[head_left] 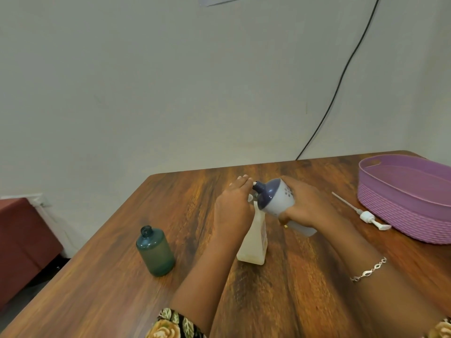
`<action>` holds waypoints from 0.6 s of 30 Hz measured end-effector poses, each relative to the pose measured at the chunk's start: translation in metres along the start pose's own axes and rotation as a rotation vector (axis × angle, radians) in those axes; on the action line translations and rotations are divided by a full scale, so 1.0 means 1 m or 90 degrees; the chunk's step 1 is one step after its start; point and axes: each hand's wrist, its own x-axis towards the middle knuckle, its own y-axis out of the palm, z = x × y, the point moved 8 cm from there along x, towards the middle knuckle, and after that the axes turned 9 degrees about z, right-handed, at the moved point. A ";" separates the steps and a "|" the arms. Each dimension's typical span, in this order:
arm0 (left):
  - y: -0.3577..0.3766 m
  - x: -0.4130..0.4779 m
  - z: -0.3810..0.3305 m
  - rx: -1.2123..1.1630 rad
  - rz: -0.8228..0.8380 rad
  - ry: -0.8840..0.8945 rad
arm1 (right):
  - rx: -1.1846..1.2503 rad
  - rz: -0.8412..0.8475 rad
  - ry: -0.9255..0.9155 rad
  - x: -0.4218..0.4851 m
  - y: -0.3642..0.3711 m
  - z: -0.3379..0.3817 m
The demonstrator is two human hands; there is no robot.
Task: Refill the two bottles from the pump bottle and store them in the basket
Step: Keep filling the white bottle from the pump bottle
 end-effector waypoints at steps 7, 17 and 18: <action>0.008 -0.009 0.000 0.015 -0.001 -0.006 | -0.004 0.001 0.008 -0.001 0.005 -0.002; 0.008 -0.007 -0.002 0.030 0.036 -0.001 | -0.018 0.014 0.023 -0.001 0.002 -0.001; 0.010 -0.008 -0.001 0.035 0.041 -0.003 | -0.023 0.016 0.021 -0.002 0.003 -0.001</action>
